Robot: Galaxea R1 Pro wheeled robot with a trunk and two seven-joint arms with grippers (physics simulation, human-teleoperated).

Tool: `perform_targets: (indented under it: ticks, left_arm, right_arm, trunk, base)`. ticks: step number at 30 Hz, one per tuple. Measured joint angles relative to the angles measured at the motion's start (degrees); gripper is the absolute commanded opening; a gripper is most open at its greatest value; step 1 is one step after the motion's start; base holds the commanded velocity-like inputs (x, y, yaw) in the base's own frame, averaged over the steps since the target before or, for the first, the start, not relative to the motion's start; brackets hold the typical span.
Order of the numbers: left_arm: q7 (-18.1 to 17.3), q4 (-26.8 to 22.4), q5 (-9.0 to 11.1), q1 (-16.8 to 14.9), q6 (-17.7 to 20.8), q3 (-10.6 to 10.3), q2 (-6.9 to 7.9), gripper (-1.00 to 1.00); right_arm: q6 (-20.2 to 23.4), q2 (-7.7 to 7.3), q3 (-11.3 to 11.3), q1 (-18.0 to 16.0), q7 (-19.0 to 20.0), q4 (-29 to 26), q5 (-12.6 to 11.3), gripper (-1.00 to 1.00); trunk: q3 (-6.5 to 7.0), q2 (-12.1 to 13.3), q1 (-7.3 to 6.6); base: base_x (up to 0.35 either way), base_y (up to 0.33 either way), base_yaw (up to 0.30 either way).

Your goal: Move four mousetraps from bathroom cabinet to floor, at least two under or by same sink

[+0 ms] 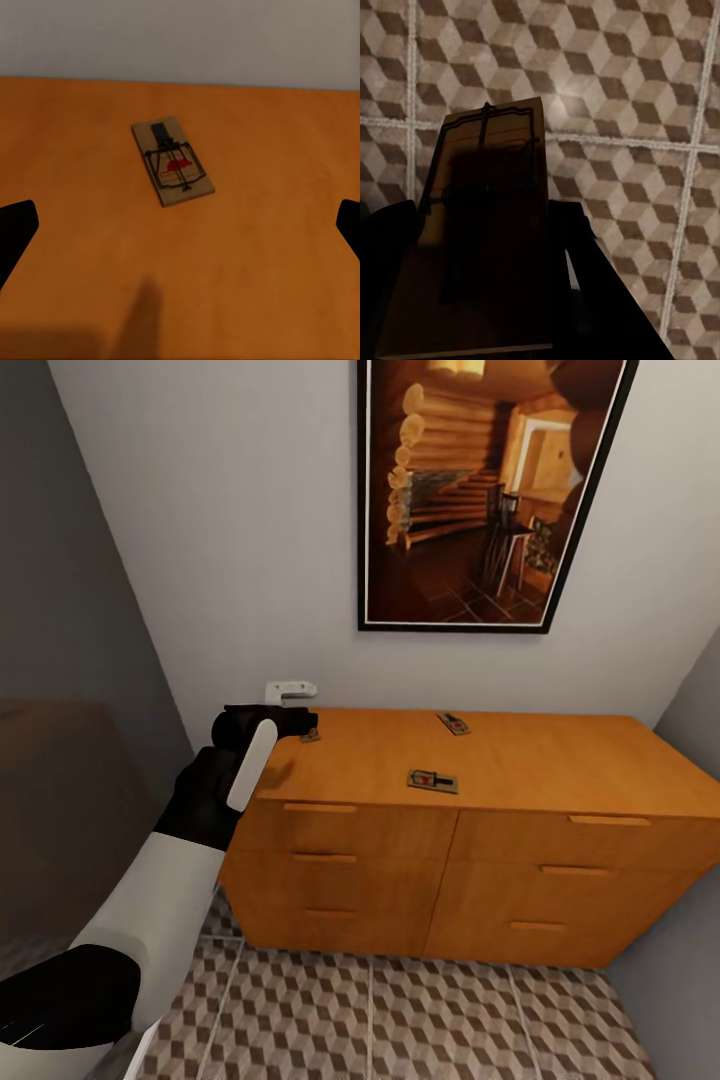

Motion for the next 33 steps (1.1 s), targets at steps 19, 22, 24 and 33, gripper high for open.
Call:
perform_targets:
  ticks: [19, 22, 24, 33]
  left_arm:
    - [0.0, 0.4, 0.0, 0.0, 0.0, 0.0, 0.01, 1.00]
    - [0.0, 0.4, 0.0, 0.0, 0.0, 0.0, 0.01, 1.00]
    - [0.0, 0.5, 0.0, 0.0, 0.0, 0.0, 0.01, 1.00]
    - [0.0, 0.9, 0.0, 0.0, 0.0, 0.0, -0.02, 1.00]
  right_arm:
    - [0.0, 0.00, 0.0, 0.0, 0.0, 0.0, 0.0, -1.00]
    - [0.0, 0.00, 0.0, 0.0, 0.0, 0.0, 0.0, -1.00]
    - [0.0, 0.00, 0.0, 0.0, 0.0, 0.0, 0.0, -1.00]
    - [0.0, 0.00, 0.0, 0.0, 0.0, 0.0, 0.0, -1.00]
  trunk:
    - [-1.57, 0.0, -0.01]
    - [-1.81, 0.0, -0.01]
    - [-1.97, 0.0, -0.01]
    - [-2.65, 0.0, -0.01]
  base:
    - [0.076, 0.000, 0.000]
    - [0.094, 0.000, 0.000]
    - [0.097, -0.025, 0.000]
    - [0.095, -0.060, 0.000]
